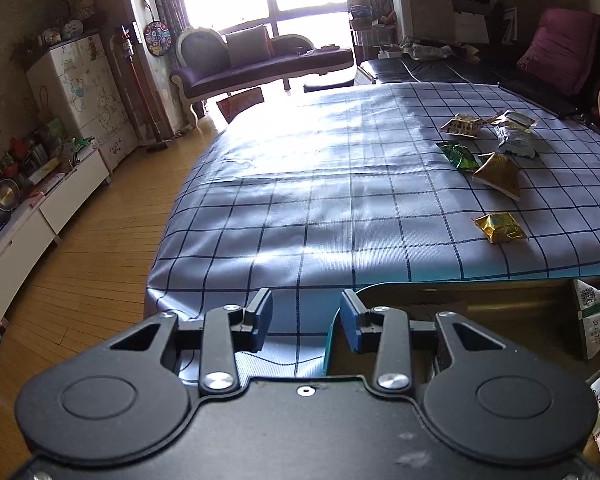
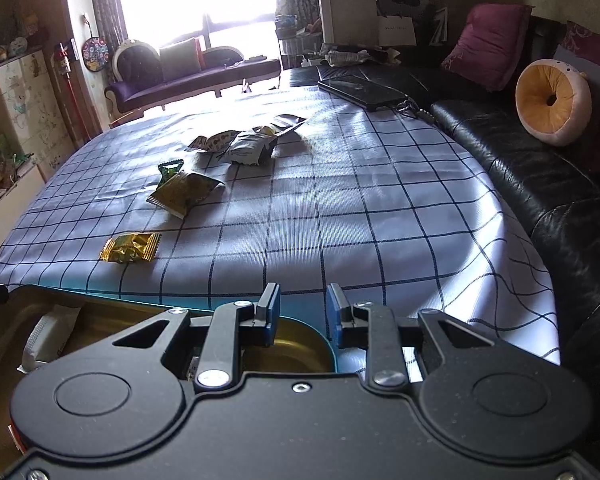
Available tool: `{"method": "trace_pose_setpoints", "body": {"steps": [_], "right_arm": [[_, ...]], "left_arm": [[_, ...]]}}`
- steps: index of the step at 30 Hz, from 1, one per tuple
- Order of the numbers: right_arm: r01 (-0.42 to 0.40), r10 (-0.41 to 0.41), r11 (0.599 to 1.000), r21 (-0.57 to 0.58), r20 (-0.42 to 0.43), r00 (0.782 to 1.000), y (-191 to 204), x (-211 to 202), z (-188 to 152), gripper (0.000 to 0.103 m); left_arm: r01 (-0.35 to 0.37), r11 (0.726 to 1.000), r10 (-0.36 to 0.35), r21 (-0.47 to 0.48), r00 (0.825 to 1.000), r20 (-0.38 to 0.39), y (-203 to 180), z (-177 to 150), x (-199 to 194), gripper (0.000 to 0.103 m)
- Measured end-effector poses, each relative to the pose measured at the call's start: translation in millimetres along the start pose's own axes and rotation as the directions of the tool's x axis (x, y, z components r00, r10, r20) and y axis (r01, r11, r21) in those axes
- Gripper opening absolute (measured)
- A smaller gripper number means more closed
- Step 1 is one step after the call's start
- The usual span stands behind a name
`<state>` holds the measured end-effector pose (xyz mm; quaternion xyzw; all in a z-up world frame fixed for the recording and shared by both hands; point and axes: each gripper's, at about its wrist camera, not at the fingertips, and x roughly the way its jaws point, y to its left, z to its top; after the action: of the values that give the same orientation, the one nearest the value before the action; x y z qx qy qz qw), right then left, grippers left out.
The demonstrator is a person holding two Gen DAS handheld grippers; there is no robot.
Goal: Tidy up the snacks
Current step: 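Move both open tools toward the remaining snack pile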
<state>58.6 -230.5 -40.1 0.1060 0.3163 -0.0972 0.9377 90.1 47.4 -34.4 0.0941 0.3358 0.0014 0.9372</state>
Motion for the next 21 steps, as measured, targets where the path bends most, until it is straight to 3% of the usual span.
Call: {"method": "trace_pose_setpoints", "body": {"steps": [15,21], "right_arm": [[0.03,-0.029,0.999,-0.025,0.051,0.998,1,-9,10,0.036],[0.039,-0.039,0.999,0.022,-0.019,0.999,-11,3,9,0.036]], "left_arm": [[-0.027,1.0,0.027,-0.012,1.0,-0.002,-11,-8,4,0.043],[-0.032,0.999,0.032,0.027,0.999,-0.024,-12,-7,8,0.048]]}}
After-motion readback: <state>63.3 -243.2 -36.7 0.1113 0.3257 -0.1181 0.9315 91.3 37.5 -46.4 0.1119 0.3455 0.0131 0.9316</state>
